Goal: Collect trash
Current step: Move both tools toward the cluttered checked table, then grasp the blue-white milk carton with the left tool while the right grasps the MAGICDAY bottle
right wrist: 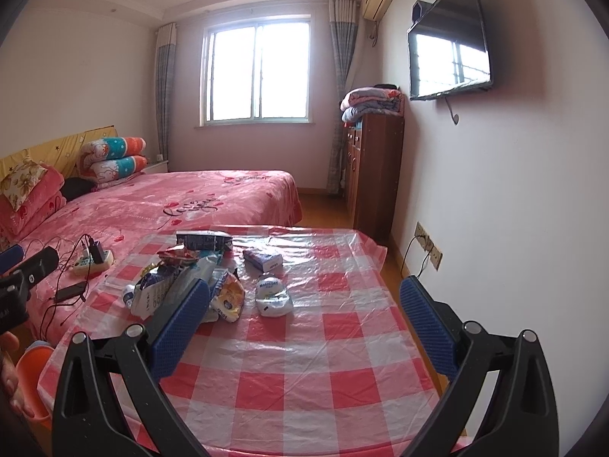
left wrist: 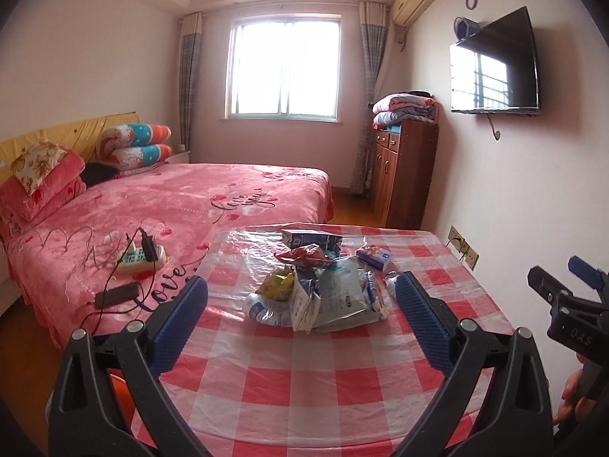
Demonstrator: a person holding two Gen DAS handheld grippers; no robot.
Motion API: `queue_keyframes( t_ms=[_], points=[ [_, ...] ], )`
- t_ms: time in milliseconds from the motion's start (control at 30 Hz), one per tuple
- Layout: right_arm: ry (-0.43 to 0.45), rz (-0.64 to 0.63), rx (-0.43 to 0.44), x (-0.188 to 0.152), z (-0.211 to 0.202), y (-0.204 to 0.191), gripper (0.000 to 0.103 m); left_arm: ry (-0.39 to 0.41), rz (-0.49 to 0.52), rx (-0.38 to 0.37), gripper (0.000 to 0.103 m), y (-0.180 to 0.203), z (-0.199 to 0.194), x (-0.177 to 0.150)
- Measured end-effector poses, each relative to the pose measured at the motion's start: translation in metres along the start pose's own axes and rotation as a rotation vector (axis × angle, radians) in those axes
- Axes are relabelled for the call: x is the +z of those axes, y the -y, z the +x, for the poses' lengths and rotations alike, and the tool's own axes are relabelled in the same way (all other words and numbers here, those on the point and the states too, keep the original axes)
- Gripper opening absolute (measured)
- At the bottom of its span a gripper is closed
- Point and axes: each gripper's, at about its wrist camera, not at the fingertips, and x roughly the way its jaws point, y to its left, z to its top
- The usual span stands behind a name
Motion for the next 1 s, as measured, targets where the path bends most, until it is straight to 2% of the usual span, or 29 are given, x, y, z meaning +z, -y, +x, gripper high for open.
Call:
queue_keyframes(
  t_ms=[133, 267, 467, 733, 1000],
  points=[
    [0.0, 0.0, 0.01, -0.006, 0.001, 0.0, 0.099, -0.007, -0.01, -0.01, 0.099, -0.005, 0.005, -0.006],
    [0.014, 0.001, 0.001, -0.01, -0.001, 0.001, 0.099, 0.034, -0.028, -0.105, 0.099, -0.006, 0.003, -0.013],
    [0.029, 0.031, -0.042, -0.014, 0.0, 0.008, 0.099, 0.111, -0.002, -0.107, 0.099, -0.001, -0.002, -0.019],
    [-0.003, 0.07, -0.05, -0.021, 0.016, 0.022, 0.099, 0.07, -0.002, -0.124, 0.099, -0.002, 0.015, -0.023],
    [-0.077, 0.085, -0.065, -0.033, 0.043, 0.03, 0.099, -0.037, 0.054, -0.139, 0.099, 0.005, 0.046, -0.034]
  ],
)
